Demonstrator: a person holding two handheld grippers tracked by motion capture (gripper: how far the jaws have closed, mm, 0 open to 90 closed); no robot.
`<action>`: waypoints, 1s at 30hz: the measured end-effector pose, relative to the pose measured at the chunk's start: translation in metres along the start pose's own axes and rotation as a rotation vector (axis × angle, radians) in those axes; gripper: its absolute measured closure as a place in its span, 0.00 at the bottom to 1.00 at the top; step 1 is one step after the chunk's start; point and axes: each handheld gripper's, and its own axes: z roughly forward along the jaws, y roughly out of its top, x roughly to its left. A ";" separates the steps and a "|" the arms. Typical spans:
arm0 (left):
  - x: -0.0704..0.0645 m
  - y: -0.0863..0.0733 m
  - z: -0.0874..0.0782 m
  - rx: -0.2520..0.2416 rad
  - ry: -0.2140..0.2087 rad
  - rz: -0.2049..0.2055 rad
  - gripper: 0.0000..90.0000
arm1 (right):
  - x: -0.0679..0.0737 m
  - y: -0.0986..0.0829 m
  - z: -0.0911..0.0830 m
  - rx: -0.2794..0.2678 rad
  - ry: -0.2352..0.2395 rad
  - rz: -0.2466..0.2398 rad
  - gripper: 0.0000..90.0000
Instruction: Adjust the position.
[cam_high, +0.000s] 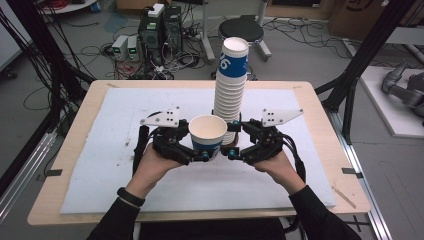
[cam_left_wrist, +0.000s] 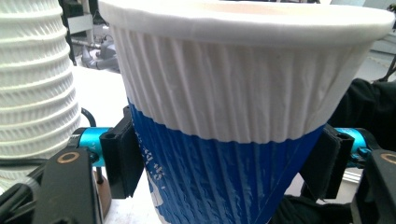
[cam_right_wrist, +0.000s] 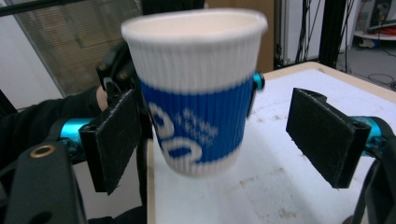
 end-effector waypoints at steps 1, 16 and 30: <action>0.000 0.001 -0.001 -0.004 0.005 0.001 0.30 | 0.000 -0.001 0.000 0.000 -0.003 -0.002 0.20; -0.003 0.007 0.000 -0.017 0.014 0.016 0.30 | 0.005 -0.015 0.020 0.063 0.000 0.003 0.20; -0.005 0.004 0.009 -0.008 0.003 0.019 0.29 | 0.007 -0.019 0.031 0.076 0.026 0.014 0.34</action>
